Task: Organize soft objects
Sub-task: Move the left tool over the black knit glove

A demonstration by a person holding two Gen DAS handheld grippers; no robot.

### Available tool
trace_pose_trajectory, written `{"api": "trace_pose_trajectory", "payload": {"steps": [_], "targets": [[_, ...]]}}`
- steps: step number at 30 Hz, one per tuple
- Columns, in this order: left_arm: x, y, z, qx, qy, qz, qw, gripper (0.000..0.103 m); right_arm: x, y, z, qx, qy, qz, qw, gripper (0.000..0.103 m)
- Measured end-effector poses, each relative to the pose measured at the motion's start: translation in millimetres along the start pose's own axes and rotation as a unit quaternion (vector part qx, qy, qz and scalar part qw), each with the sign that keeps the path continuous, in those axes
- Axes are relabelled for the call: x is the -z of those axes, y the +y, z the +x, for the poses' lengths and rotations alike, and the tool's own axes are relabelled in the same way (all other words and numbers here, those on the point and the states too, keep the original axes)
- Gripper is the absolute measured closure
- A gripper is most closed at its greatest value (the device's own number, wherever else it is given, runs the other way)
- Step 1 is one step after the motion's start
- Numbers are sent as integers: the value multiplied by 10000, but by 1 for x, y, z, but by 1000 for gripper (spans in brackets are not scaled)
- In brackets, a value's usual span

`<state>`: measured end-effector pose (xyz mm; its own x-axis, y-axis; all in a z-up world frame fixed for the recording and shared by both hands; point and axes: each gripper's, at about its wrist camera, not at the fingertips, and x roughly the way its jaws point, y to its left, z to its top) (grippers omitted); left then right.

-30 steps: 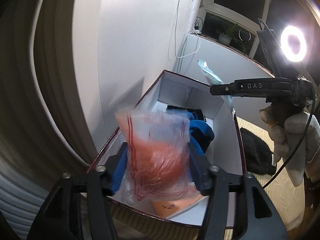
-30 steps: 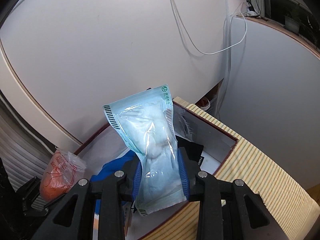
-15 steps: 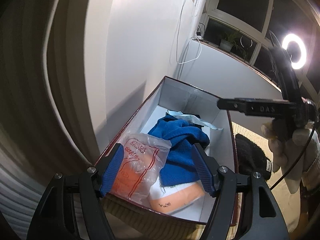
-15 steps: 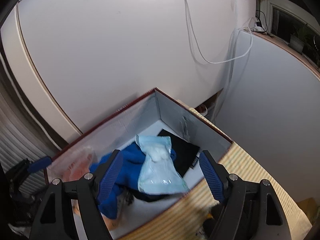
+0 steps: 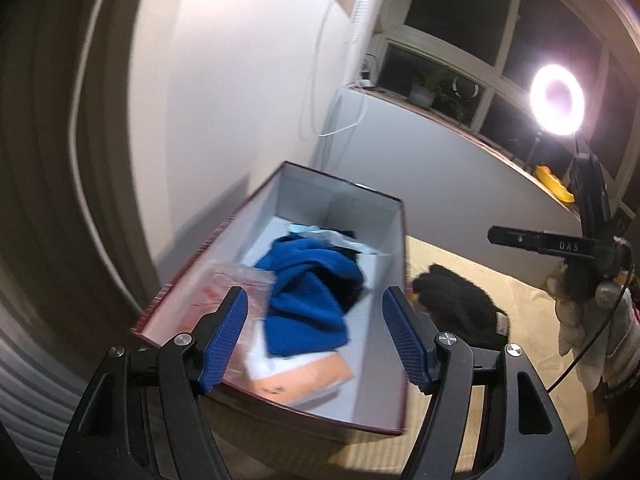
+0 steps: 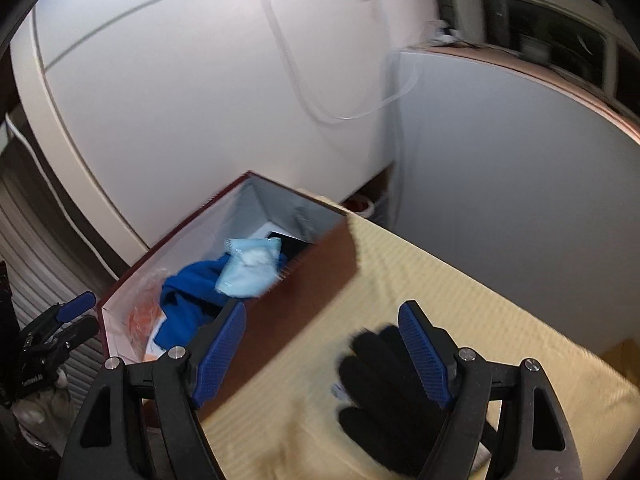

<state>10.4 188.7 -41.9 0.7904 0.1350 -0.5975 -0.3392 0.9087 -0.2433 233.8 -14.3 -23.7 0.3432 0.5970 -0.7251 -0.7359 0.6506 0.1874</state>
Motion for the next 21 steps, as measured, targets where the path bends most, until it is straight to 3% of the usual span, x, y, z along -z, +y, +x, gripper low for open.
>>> {"api": "trace_pose_trajectory", "payload": {"steps": [11, 21], "targets": [[20, -73, 8, 730, 193, 411, 9963, 33, 62, -104, -40, 330, 125, 1012, 9942, 28], [53, -138, 59, 1324, 946, 597, 9849, 33, 84, -135, -15, -92, 496, 1176, 9918, 28]]}}
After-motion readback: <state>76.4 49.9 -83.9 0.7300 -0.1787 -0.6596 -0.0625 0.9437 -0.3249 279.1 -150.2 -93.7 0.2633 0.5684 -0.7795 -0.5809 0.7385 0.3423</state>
